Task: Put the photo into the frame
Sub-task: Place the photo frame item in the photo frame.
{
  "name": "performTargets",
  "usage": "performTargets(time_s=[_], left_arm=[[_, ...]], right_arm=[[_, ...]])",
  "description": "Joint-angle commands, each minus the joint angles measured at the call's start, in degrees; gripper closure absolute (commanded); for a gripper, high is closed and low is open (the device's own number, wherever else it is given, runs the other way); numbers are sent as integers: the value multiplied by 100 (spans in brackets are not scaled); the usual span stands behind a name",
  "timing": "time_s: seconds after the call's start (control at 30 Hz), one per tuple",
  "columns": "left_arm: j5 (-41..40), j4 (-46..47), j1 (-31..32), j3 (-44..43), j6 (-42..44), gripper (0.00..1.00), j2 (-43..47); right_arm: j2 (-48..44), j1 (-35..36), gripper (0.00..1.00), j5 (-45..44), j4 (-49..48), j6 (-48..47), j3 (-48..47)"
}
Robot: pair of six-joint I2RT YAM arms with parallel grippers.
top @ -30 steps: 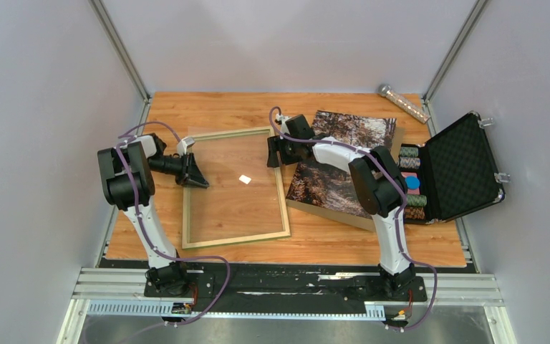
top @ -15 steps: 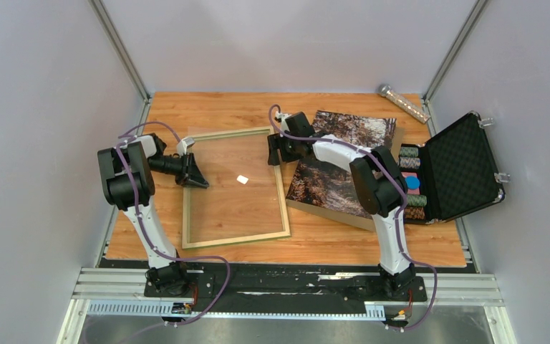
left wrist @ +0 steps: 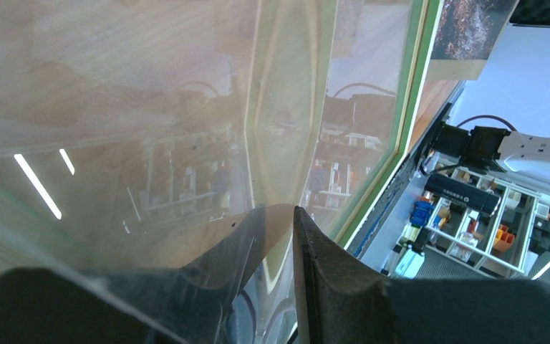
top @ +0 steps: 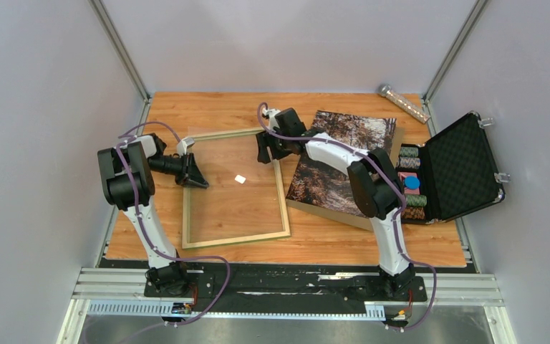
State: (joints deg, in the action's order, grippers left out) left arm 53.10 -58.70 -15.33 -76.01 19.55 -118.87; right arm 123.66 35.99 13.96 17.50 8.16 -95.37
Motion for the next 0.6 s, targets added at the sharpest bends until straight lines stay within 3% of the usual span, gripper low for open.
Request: performTargets(time_s=[0.0,0.57], left_arm=[[-29,98,47,-22,-62,71,22],[-37,155,48,11,-101,71,-25]], right_arm=[[-104,247,35,-20,63,-325,-473],[698,1083,35,67,306,-955,-1434]])
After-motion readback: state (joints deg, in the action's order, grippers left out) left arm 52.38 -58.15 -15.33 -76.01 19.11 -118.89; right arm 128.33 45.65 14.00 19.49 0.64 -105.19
